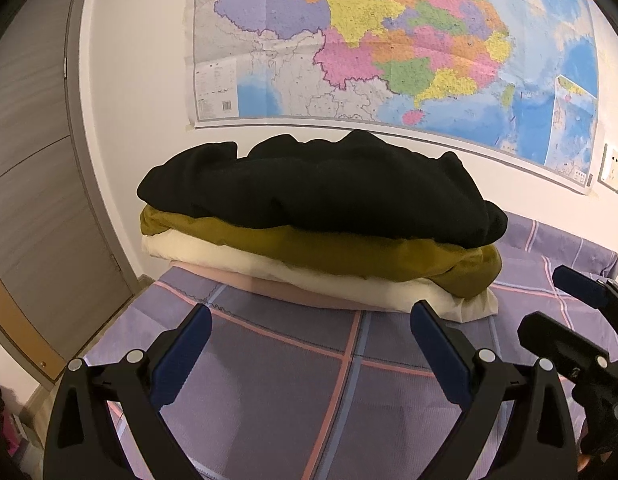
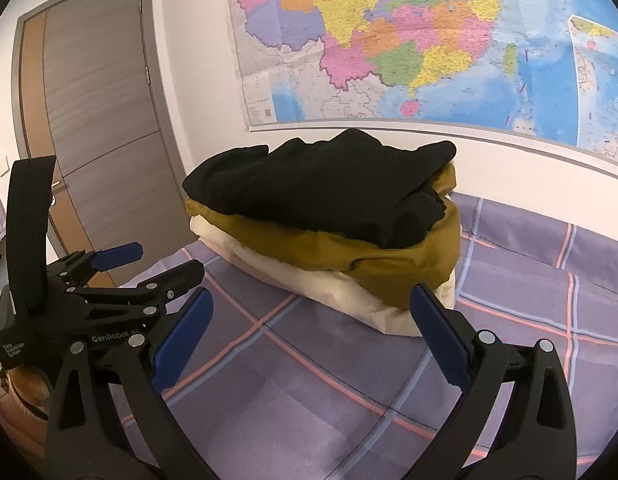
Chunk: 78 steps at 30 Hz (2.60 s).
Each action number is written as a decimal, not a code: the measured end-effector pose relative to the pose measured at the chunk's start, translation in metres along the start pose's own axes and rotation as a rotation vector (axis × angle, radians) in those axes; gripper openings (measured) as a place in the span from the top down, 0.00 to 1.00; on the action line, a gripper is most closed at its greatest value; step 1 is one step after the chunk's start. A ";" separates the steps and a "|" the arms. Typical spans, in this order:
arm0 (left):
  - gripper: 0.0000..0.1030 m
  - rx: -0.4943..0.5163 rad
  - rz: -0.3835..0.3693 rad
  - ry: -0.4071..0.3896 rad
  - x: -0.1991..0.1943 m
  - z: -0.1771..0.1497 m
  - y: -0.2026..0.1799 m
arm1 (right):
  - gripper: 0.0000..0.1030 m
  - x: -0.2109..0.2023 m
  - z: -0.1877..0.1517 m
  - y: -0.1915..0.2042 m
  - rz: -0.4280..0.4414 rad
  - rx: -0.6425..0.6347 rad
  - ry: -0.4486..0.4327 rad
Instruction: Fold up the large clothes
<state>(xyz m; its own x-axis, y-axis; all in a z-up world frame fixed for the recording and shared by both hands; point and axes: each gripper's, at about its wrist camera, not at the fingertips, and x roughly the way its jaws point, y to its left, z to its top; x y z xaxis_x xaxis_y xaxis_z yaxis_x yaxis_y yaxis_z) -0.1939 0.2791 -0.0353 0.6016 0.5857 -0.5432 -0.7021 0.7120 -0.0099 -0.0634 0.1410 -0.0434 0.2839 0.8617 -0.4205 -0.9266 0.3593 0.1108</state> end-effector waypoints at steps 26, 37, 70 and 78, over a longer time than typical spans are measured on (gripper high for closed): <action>0.07 0.021 0.009 -0.006 -0.007 -0.008 -0.008 | 0.06 -0.005 -0.008 -0.002 0.003 0.014 0.007; 0.07 0.027 0.009 -0.001 -0.007 -0.011 -0.010 | 0.06 -0.005 -0.011 -0.002 0.003 0.018 0.010; 0.07 0.030 0.014 0.011 -0.003 -0.015 -0.011 | 0.06 -0.003 -0.017 -0.004 0.016 0.027 0.026; 0.07 0.035 0.024 -0.006 -0.004 -0.015 -0.013 | 0.06 -0.001 -0.019 -0.004 0.019 0.033 0.028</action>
<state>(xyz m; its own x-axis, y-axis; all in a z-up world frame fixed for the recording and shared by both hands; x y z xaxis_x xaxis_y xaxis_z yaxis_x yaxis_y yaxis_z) -0.1929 0.2618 -0.0461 0.5876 0.6048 -0.5375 -0.7025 0.7110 0.0319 -0.0644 0.1314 -0.0604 0.2583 0.8583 -0.4433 -0.9231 0.3546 0.1488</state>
